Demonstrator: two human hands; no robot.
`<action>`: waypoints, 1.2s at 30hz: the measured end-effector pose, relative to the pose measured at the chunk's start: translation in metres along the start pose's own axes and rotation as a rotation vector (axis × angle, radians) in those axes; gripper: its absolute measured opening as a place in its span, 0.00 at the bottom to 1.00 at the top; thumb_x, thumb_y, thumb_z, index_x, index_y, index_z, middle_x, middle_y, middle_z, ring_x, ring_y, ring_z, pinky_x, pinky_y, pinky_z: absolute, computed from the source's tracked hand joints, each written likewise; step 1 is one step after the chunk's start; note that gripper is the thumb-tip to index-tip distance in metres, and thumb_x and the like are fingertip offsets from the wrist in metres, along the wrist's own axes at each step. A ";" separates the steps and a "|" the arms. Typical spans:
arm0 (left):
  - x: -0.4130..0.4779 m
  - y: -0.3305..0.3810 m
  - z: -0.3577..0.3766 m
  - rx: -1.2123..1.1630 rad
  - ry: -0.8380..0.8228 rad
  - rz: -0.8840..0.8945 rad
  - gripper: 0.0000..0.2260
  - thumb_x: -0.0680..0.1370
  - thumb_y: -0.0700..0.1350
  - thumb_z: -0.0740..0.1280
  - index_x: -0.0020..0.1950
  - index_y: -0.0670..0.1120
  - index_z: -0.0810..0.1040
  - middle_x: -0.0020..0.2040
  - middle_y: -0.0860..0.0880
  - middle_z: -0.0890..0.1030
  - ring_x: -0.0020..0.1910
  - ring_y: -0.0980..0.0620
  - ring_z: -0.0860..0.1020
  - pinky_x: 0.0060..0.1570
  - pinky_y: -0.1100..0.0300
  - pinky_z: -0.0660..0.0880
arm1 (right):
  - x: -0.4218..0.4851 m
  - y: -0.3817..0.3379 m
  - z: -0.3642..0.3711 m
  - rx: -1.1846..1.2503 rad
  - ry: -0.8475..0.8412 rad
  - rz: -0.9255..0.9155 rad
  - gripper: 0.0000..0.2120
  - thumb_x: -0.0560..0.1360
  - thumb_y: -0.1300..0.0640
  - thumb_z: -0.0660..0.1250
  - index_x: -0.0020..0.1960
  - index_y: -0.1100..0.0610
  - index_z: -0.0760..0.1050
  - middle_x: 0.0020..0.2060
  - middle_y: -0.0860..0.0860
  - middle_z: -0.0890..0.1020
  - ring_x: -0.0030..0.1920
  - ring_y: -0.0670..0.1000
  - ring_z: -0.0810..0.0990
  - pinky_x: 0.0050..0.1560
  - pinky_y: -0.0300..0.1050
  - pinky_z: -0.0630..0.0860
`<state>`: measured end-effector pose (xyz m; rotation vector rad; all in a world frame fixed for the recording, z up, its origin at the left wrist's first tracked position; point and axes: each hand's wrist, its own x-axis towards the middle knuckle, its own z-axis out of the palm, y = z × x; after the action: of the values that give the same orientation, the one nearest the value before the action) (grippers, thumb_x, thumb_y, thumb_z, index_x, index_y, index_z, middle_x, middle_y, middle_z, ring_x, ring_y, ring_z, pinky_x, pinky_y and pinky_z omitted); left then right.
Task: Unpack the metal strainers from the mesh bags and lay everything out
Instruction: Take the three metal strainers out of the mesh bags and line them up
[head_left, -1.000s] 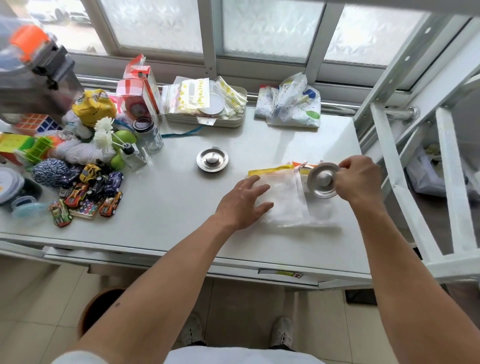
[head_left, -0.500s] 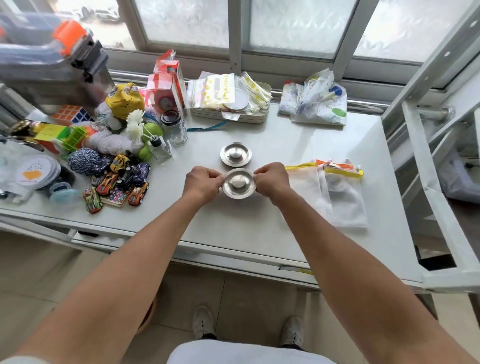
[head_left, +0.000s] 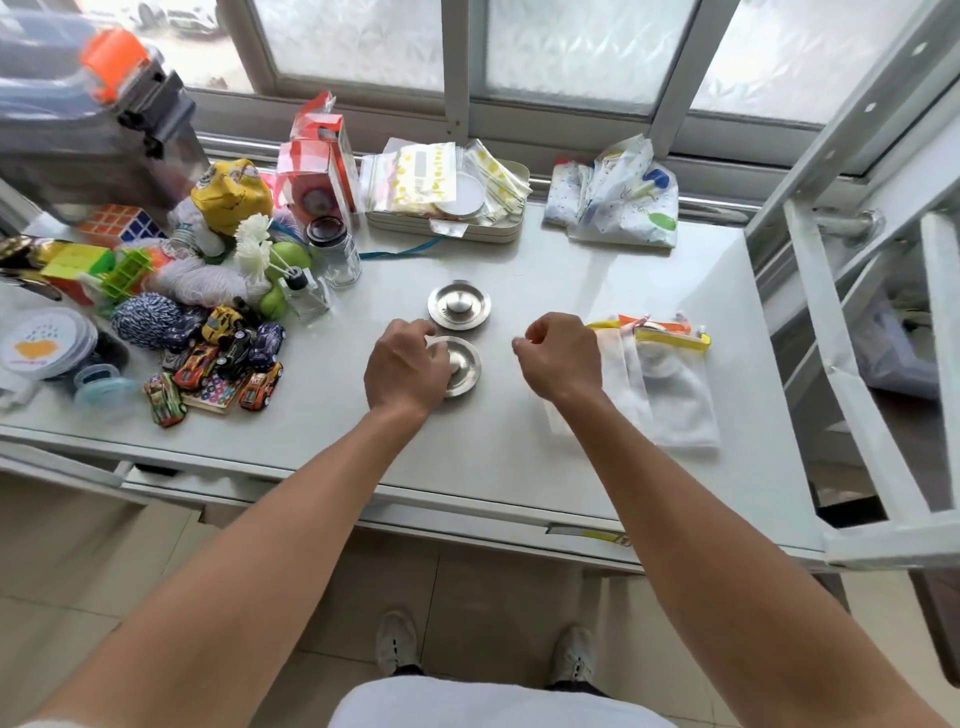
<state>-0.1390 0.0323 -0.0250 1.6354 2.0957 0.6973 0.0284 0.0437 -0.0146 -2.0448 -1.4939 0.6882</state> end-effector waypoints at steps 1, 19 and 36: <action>-0.006 0.009 0.004 -0.014 -0.004 0.055 0.12 0.77 0.47 0.66 0.58 0.45 0.80 0.54 0.44 0.81 0.52 0.42 0.79 0.50 0.54 0.73 | -0.002 0.010 -0.012 0.003 0.063 0.013 0.09 0.71 0.54 0.67 0.47 0.56 0.81 0.46 0.53 0.85 0.49 0.55 0.82 0.44 0.41 0.71; -0.067 0.071 0.079 0.345 -0.483 0.563 0.26 0.77 0.63 0.61 0.74 0.55 0.65 0.77 0.48 0.62 0.76 0.46 0.57 0.70 0.46 0.62 | 0.003 0.121 -0.114 -0.093 -0.084 0.486 0.08 0.64 0.60 0.70 0.38 0.61 0.72 0.32 0.54 0.77 0.34 0.56 0.77 0.34 0.42 0.69; -0.091 0.071 0.087 0.513 -0.547 0.833 0.25 0.78 0.66 0.54 0.74 0.61 0.62 0.80 0.47 0.54 0.78 0.42 0.51 0.71 0.42 0.55 | 0.068 0.104 -0.102 -0.177 -0.016 0.357 0.17 0.66 0.55 0.74 0.52 0.63 0.80 0.47 0.60 0.83 0.51 0.61 0.82 0.42 0.45 0.70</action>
<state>-0.0109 -0.0298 -0.0515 2.6361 1.2070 -0.1321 0.1870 0.0703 -0.0149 -2.4810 -1.2469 0.7284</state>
